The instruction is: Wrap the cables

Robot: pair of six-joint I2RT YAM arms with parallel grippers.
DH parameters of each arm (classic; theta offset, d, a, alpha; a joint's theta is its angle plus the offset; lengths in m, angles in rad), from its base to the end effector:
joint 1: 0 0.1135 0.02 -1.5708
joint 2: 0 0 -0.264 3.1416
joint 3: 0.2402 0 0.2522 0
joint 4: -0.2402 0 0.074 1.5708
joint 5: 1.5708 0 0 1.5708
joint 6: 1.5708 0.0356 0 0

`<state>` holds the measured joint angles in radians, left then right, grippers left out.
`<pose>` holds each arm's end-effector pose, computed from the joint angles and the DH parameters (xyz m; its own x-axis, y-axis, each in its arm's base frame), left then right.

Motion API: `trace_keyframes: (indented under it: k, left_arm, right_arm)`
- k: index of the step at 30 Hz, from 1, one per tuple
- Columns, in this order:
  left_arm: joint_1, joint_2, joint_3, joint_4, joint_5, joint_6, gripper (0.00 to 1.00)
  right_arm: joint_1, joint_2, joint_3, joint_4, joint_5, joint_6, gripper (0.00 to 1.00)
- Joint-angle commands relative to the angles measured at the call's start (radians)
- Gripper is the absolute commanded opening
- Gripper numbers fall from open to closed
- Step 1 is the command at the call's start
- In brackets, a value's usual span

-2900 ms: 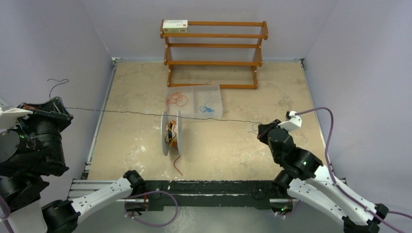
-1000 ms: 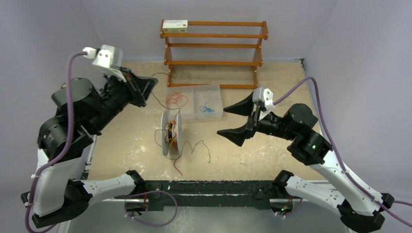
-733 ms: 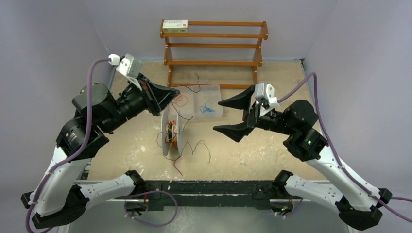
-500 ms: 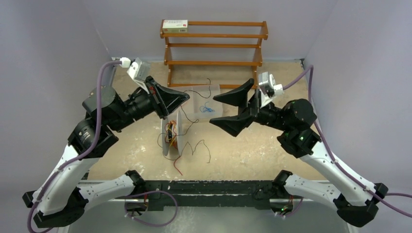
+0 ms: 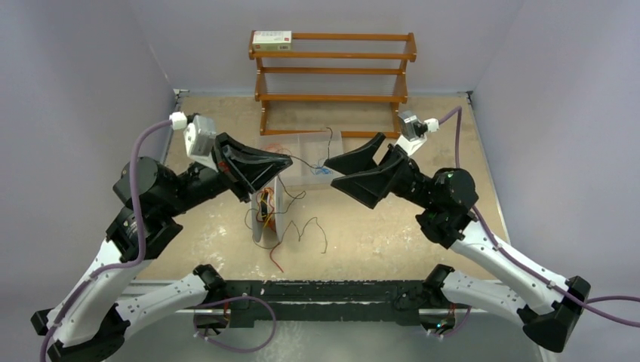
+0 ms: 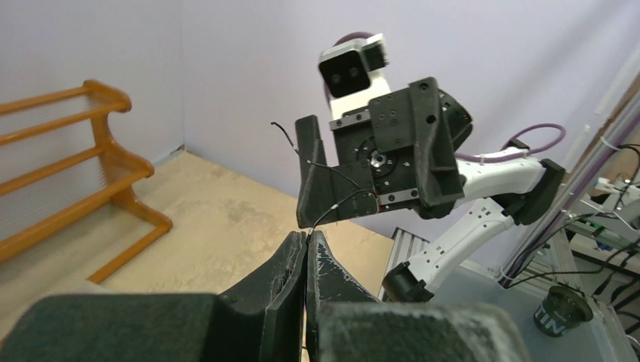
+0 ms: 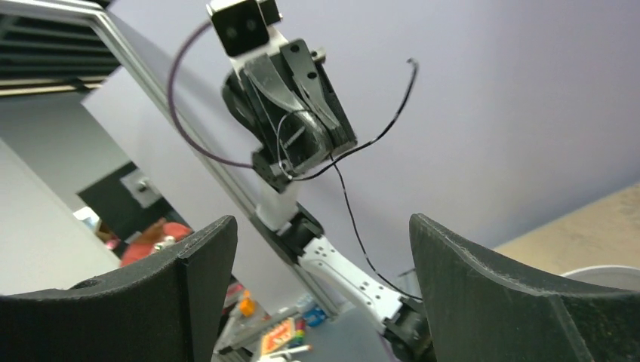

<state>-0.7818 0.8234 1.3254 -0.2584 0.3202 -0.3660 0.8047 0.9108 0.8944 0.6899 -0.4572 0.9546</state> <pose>0.0851 -0.1003 0.5036 -0.1571 -0.3227 -0.9334 0.8881 0.3672 -0.2764 0.1182 0.1455 0.4441 -0.4730 0.5646 -0.6764 -0.8649 -0.1510 0.4788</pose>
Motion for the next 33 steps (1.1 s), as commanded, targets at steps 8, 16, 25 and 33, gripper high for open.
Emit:
trace_keyframes:
  k: [8, 16, 25, 33]
  left_arm:
    - [-0.002, -0.046, -0.098, 0.177, 0.158, 0.110, 0.00]
    - [-0.001, -0.067, -0.126, 0.187, 0.144, 0.128, 0.00]
    - [-0.002, -0.067, -0.142, 0.190, 0.110, 0.142, 0.00]
    - [-0.002, -0.058, -0.146, 0.209, 0.097, 0.138, 0.00]
  right_arm:
    - [-0.001, 0.101, 0.026, 0.329, -0.018, 0.245, 0.83]
    - [-0.001, 0.136, 0.029, 0.427, -0.042, 0.277, 0.65]
    - [-0.001, 0.114, -0.031, 0.477, -0.045, 0.285, 0.36]
    - [0.000, 0.116, -0.036, 0.485, -0.057, 0.289, 0.30]
